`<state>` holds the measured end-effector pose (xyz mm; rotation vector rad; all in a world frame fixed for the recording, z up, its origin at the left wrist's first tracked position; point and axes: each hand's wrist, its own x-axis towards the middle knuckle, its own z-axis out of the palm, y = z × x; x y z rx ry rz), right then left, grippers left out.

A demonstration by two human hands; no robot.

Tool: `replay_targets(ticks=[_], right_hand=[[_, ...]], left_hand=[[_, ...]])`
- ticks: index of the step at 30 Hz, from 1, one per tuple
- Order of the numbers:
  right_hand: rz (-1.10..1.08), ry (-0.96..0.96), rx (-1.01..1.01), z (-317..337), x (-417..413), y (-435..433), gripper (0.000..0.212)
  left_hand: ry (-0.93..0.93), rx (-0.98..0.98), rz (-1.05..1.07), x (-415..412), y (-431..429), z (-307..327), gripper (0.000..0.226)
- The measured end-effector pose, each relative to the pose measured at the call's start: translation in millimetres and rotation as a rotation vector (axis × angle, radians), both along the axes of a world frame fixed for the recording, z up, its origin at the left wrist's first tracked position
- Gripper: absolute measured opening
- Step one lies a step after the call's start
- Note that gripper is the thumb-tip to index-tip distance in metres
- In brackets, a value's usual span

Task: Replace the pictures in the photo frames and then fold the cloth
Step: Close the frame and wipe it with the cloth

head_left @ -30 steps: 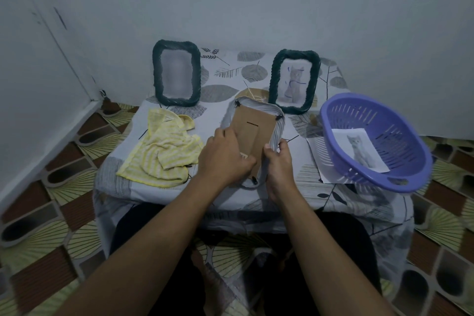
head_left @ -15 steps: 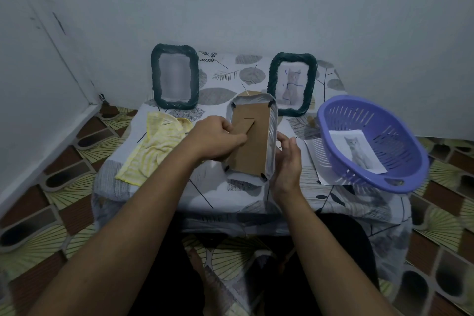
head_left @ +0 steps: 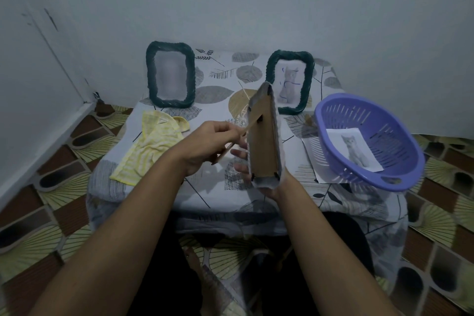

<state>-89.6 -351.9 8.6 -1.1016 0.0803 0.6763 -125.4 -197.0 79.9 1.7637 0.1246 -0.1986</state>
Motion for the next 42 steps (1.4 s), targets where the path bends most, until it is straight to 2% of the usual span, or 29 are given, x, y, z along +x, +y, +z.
replay_targets(ticks=[2, 3, 4, 6, 7, 10, 14, 16, 19, 24, 28, 31, 33, 37, 42], right_hand=[[0.033, -0.038, 0.048, 2.4, -0.8, 2.1, 0.087], [0.047, -0.052, 0.09, 3.8, -0.8, 3.5, 0.099], [0.044, -0.065, 0.07, 4.0, 1.5, 4.8, 0.092], [-0.011, -0.054, -0.024, 2.3, 1.7, 4.1, 0.037], [-0.026, -0.055, -0.069, 0.7, 4.2, 2.8, 0.025], [-0.071, -0.093, -0.184, 3.5, 6.1, 0.5, 0.035], [-0.224, -0.191, -0.351, -1.1, 11.9, 4.7, 0.043], [-0.316, -0.233, -0.406, -4.4, 15.4, 5.5, 0.038], [-0.418, -0.307, -0.463, -4.6, 17.2, 6.9, 0.036], [-0.499, -0.424, -0.588, -6.6, 20.2, 8.7, 0.036], [-0.553, -0.516, -0.646, -8.7, 22.5, 9.7, 0.033], [-0.577, -0.556, -0.645, -11.7, 26.5, 13.3, 0.032], [-0.577, -0.589, -0.63, -15.3, 31.4, 15.9, 0.03], [-0.559, -0.605, -0.587, -21.3, 47.5, 23.9, 0.027], [-0.552, -0.628, -0.578, -20.9, 69.1, 33.7, 0.027]], left_hand=[[-0.021, -0.039, 0.004, -0.2, 3.0, -3.6, 0.014], [-0.033, -0.05, 0.013, 0.3, 5.3, -5.0, 0.014], [-0.042, -0.047, 0.021, 1.0, 8.5, -6.6, 0.013], [-0.063, 0.001, 0.012, 0.7, 14.3, -10.1, 0.014], [-0.073, 0.024, -0.001, -0.4, 16.3, -10.9, 0.016], [-0.13, 0.037, 0.002, -1.6, 21.8, -16.5, 0.015], [-0.243, 0.111, 0.145, 1.7, 30.7, -28.0, 0.013], [-0.28, 0.212, 0.198, 4.2, 30.7, -34.3, 0.018], [-0.242, 0.293, 0.201, 5.4, 24.6, -38.0, 0.027], [-0.142, 0.107, 0.287, 17.1, 24.9, -48.1, 0.037], [0.059, -0.25, 0.415, 32.6, 16.2, -51.5, 0.043], [0.172, -0.406, 0.4, 41.9, 20.7, -57.3, 0.048], [0.201, -0.46, 0.389, 48.3, 22.5, -60.4, 0.056], [0.176, -0.534, 0.388, 63.8, 19.9, -66.9, 0.051], [0.154, -0.568, 0.371, 89.3, 29.9, -68.4, 0.074]])
